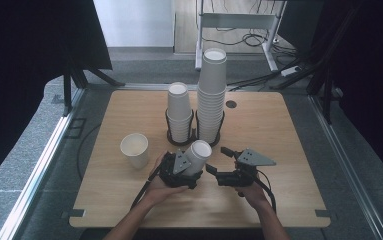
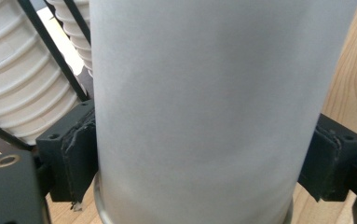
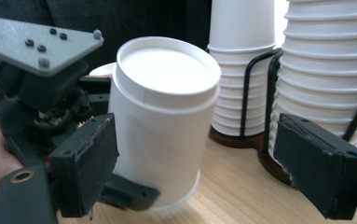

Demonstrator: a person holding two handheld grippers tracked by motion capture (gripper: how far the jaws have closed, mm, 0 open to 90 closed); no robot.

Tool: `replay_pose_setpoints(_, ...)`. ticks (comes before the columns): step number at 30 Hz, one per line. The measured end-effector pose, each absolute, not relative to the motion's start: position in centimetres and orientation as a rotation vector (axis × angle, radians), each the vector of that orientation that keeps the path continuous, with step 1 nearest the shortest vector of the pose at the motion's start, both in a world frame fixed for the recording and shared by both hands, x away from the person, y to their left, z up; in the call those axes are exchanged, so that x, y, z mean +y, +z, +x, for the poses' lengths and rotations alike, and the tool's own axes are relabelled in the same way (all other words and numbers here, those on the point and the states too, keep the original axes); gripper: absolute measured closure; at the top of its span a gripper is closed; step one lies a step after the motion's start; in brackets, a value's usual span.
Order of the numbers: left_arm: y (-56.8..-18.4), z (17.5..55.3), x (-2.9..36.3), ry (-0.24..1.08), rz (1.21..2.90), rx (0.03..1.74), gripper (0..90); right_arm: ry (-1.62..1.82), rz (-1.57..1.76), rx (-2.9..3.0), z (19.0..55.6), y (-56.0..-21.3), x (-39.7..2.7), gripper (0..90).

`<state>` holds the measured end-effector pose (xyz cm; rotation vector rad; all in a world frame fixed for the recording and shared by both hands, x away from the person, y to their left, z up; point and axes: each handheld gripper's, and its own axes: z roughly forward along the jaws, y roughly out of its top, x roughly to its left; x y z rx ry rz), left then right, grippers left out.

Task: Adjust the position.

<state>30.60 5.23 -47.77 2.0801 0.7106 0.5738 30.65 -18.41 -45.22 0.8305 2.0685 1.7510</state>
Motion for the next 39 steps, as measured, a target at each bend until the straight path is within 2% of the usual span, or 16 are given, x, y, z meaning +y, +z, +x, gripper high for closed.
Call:
replay_pose_setpoints(11, -48.5, 30.2, 4.2, 0.631, 2.131, 0.661, 12.8, 1.798, 0.869, 2.080, 31.1, -45.6, -17.6, 13.2)
replay_pose_setpoints(25, -48.6, 29.6, 3.1, 0.632, 2.142, 0.611, 12.7, 1.783, 0.869, 2.111, 31.5, -46.4, -16.4, 13.5)
replay_pose_setpoints(31, -48.8, 29.5, 2.5, 0.628, 2.155, 0.602, 12.3, 1.785, 0.864, 2.114, 31.7, -46.6, -15.9, 19.5)
replay_pose_setpoints(36, -48.8, 29.6, 2.4, 0.624, 2.151, 0.620, 9.8, 1.777, 0.844, 2.111, 31.6, -46.6, -15.8, 21.5)
replay_pose_setpoints(39, -48.6, 29.8, 2.4, 0.615, 2.140, 0.649, 4.7, 1.798, 0.846, 2.110, 31.6, -46.6, -15.9, 22.0)
